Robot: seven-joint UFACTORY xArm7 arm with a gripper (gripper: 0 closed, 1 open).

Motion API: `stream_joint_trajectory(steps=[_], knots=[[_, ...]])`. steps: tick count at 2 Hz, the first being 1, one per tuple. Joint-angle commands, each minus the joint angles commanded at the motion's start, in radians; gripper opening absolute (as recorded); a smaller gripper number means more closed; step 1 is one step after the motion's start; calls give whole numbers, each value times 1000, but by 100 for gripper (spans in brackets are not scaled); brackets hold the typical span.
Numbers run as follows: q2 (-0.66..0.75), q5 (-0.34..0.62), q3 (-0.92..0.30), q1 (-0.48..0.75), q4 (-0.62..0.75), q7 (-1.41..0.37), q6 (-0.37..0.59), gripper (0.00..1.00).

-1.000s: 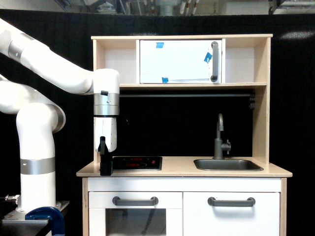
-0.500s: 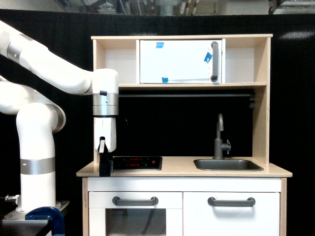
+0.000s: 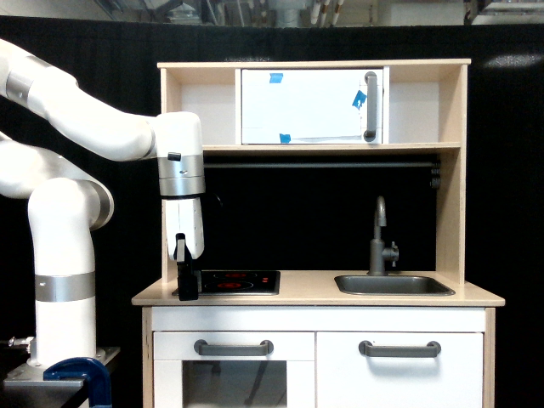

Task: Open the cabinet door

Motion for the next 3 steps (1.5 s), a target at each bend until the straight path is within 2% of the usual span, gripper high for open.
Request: stream_joint_trajectory(steps=[1,2,3], knots=[[191,1,-117,-10,102,-117,-87,100],[463,84,-262,95,286,-345,-177,100],[660,250,-305,205,470,-426,-208,100]])
